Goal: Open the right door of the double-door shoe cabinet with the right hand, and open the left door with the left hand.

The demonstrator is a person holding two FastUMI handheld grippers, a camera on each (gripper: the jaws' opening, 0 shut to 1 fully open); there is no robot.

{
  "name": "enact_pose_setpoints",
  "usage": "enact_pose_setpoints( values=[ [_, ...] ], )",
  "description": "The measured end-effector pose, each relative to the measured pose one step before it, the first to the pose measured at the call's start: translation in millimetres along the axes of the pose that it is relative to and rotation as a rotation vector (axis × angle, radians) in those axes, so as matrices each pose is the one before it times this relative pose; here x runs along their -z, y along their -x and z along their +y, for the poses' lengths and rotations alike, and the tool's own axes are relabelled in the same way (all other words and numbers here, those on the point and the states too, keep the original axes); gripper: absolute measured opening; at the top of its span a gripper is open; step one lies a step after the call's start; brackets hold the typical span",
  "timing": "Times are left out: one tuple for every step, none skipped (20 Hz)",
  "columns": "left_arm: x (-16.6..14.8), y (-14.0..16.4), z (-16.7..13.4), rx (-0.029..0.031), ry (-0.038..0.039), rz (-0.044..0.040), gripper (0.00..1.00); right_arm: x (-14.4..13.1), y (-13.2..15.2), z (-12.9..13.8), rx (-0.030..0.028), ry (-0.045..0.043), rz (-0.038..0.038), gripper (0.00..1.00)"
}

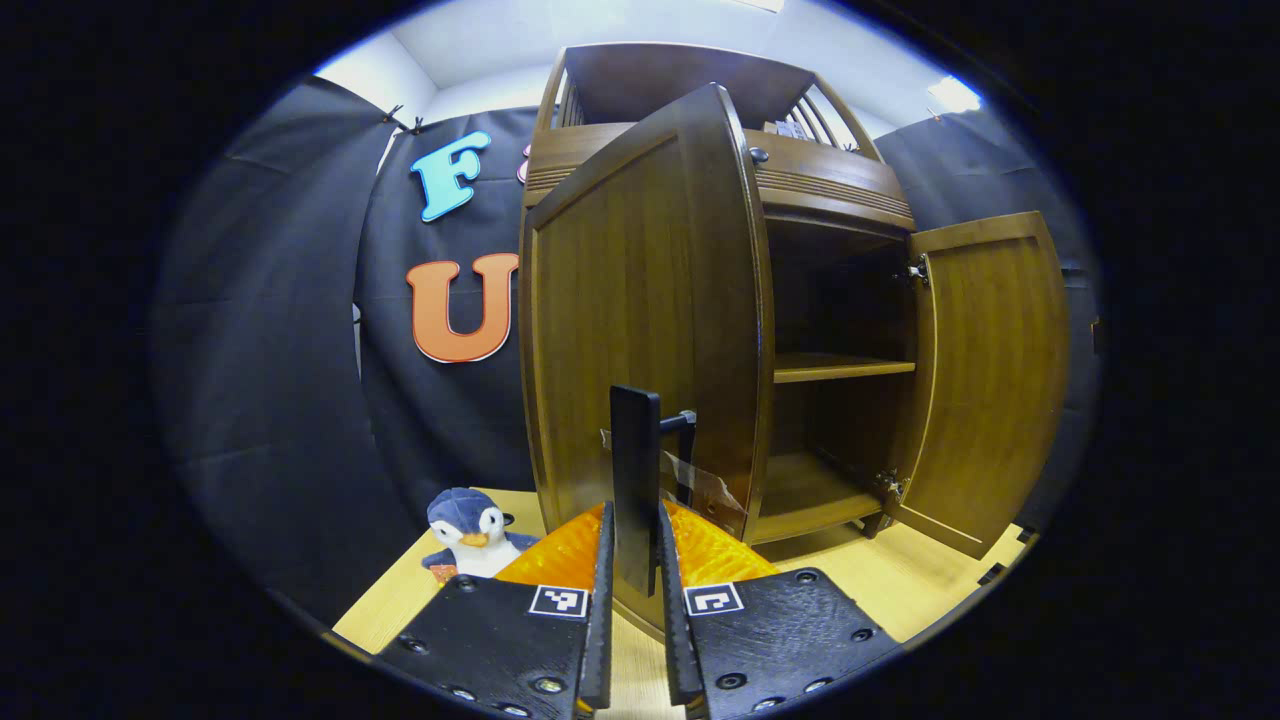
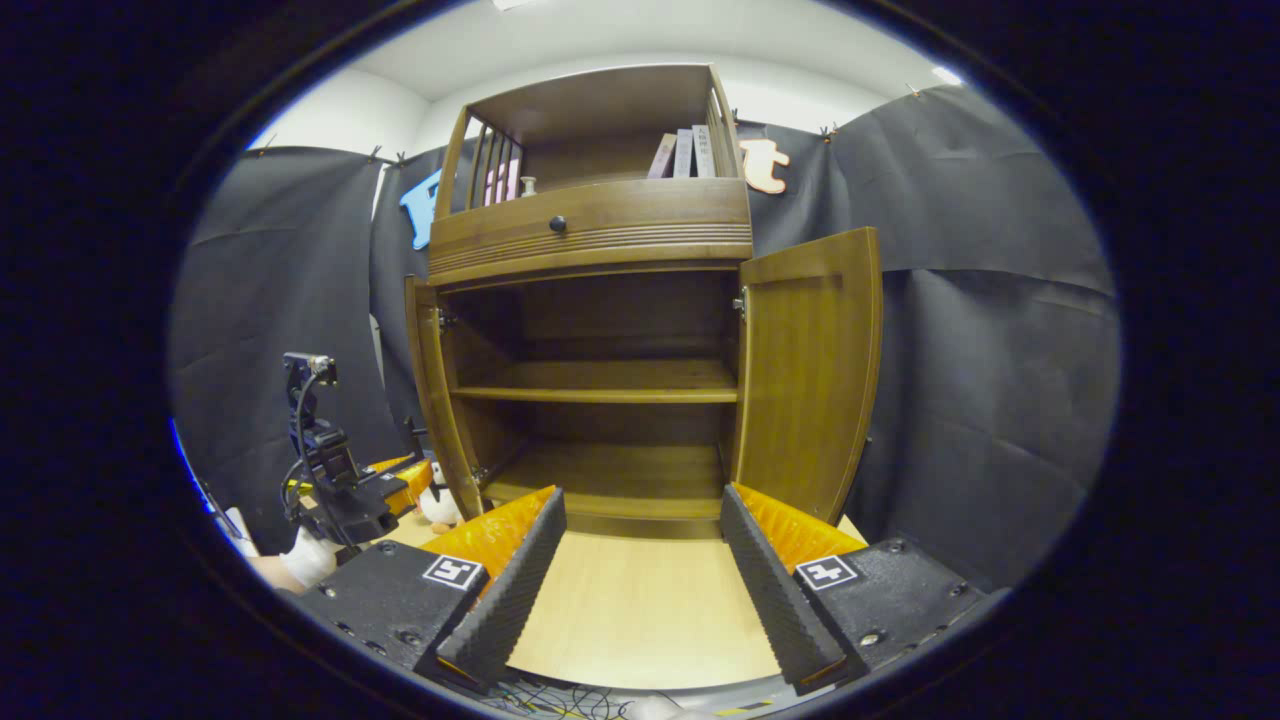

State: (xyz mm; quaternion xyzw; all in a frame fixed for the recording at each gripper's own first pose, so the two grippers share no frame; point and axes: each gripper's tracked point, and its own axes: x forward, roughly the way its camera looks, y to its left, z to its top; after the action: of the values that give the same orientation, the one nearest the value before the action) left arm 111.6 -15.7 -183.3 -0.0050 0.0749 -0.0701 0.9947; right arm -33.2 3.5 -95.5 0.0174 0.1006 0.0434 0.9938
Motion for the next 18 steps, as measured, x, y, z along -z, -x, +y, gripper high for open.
enact_pose_setpoints(
  values=[
    [0.35,1.47,6.1,-0.01232,0.00784,0.00168,0.21,0.16,-0.63,-0.5,0.00167,-0.00042,0.00062,0.99],
    [-1.18,2.51,4.24,-0.00875,-0.00435,-0.00418,0.21,0.51,-0.72,0.28,-0.00005,-0.00057,0.00232,0.99],
    [-0.28,1.86,3.88,-0.00466,-0.00789,-0.00427,0.2,0.8,-0.53,0.22,0.00059,0.00043,0.00304,0.99],
    [0.91,1.48,4.02,-0.00457,0.00634,0.00051,0.2,0.66,-0.73,0.28,0.00004,0.00033,0.00216,0.99],
    [0.19,0.82,6.03,-0.00532,-0.00453,0.00299,0.2,-0.07,-0.29,0.59,-0.00207,0.00105,0.00194,0.99],
    [-0.53,0.88,5.62,-0.00329,-0.00074,-0.00116,0.2,0.81,-2.0,1.81,-0.00236,0.00191,0.0018,0.99],
    [-1.01,0.11,7.13,-0.00566,0.00663,-0.00362,0.2,0.52,-0.94,1.71,-0.00267,0.00019,0.00207,0.99],
    [-0.07,0.16,6.94,-0.00528,0.01257,-0.0008,0.2,1.59,-1.27,2.27,-0.00624,-0.00146,0.00293,0.99],
    [-0.84,-4.22,3.04,0.02425,0.01601,-0.00162,0.2,0.6,-2.2,2.8,-0.00643,-0.00112,0.00434,0.99],
    [0.25,22.58,12.0,-0.05087,0.00953,0.00487,0.1,1.35,-3.03,4.05,-0.00761,-0.00041,0.00333,0.99],
    [-2.43,-5.83,8.77,-0.00928,-0.00574,-0.00384,0.0,0.25,-1.81,3.36,-0.00527,0.00039,0.0007,0.99],
    [3.32,-7.72,4.24,0.00022,-0.00816,-0.00115,0.09,0.04,-1.88,2.87,-0.00579,0.00161,0.00114,0.99],
    [-2.69,-1.8,2.42,0.0052,-0.00768,-0.01151,0.08,-0.15,-2.33,3.23,-0.00601,0.00241,0.00217,0.99],
    [1.51,3.52,3.77,0.00871,-0.00745,0.00513,0.08,1.02,-2.13,3.37,-0.00541,0.00225,0.00202,0.99],
    [1.26,-10.38,4.41,-0.00392,-0.01191,-0.00797,0.14,0.48,-2.46,2.62,-0.0058,0.00174,0.00205,0.99],
    [-0.87,6.07,5.47,0.00472,-0.00839,-0.00328,0.04,0.39,-2.39,1.79,-0.00479,0.00291,0.00284,0.99],
    [0.68,1.18,5.51,0.00278,-0.0073,-0.00497,0.04,0.47,-2.05,1.88,-0.00497,0.00224,0.00389,0.99],
    [0.5,-0.56,6.05,0.0048,-0.00058,-0.00426,0.14,1.79,-2.55,3.46,-0.00625,0.00102,0.00409,0.99]
  ],
)
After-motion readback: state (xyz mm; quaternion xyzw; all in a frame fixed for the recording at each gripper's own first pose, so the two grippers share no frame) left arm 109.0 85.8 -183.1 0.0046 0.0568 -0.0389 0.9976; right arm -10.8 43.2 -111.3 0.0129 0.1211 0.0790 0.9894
